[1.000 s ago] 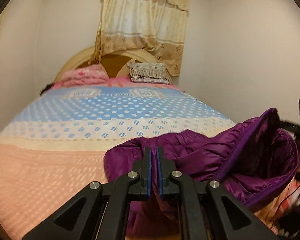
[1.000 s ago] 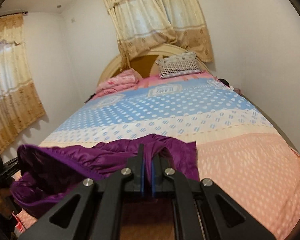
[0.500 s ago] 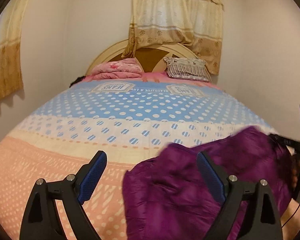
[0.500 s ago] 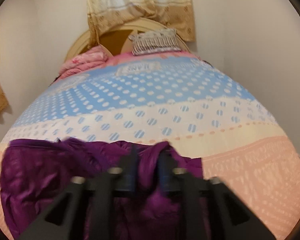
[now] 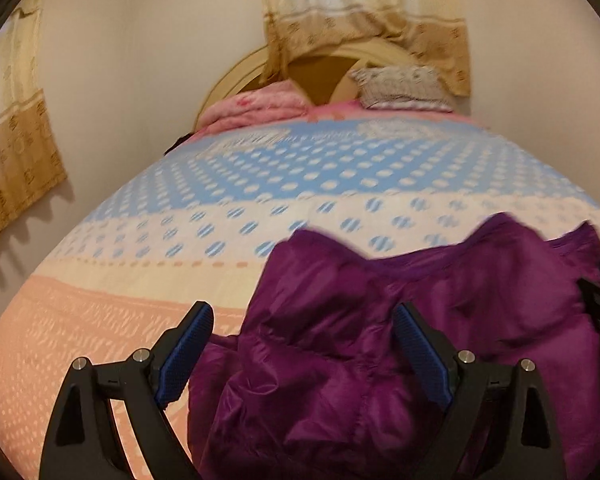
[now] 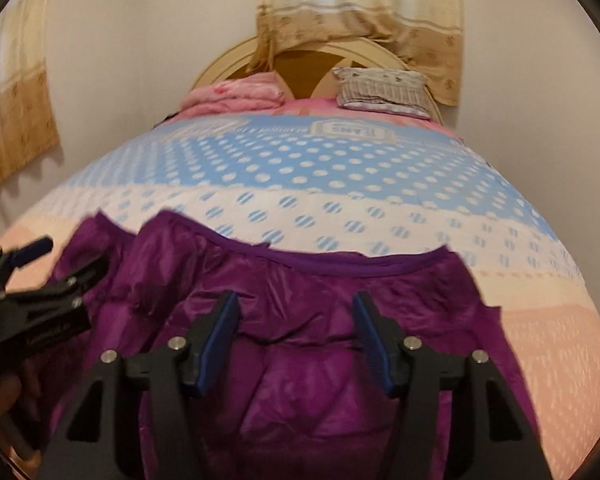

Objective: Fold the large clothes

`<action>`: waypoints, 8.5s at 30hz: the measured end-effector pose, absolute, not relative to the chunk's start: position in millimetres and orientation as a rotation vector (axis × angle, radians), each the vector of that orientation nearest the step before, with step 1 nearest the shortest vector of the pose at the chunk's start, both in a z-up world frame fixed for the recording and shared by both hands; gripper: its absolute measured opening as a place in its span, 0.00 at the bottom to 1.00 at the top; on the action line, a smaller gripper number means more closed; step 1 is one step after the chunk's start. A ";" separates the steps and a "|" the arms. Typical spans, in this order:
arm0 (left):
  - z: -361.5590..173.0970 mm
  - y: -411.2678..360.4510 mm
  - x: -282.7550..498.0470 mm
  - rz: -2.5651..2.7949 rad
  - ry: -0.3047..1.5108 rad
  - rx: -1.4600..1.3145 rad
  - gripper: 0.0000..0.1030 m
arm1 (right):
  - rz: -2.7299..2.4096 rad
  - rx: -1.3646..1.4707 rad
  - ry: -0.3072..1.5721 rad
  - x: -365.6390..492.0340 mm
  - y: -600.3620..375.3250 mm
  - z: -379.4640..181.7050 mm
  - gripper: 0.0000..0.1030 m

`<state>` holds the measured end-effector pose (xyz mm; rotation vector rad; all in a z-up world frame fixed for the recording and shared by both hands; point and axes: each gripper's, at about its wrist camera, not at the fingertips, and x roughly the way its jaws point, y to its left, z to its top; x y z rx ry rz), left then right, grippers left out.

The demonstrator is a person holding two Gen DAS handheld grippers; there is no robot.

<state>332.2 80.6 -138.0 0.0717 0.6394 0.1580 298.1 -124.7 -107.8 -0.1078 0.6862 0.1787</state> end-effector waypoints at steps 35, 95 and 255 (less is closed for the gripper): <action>-191.0 101.1 369.0 0.168 0.825 -0.046 0.94 | 0.041 -0.016 0.865 346.8 -158.0 -169.6 0.64; -177.8 137.0 220.6 -0.147 0.748 -0.383 0.14 | 0.124 -0.162 0.777 236.2 -117.0 -143.1 0.82; -170.2 6.9 322.5 -0.362 0.867 -0.206 0.99 | 0.169 0.242 0.896 295.2 -235.0 -171.5 0.64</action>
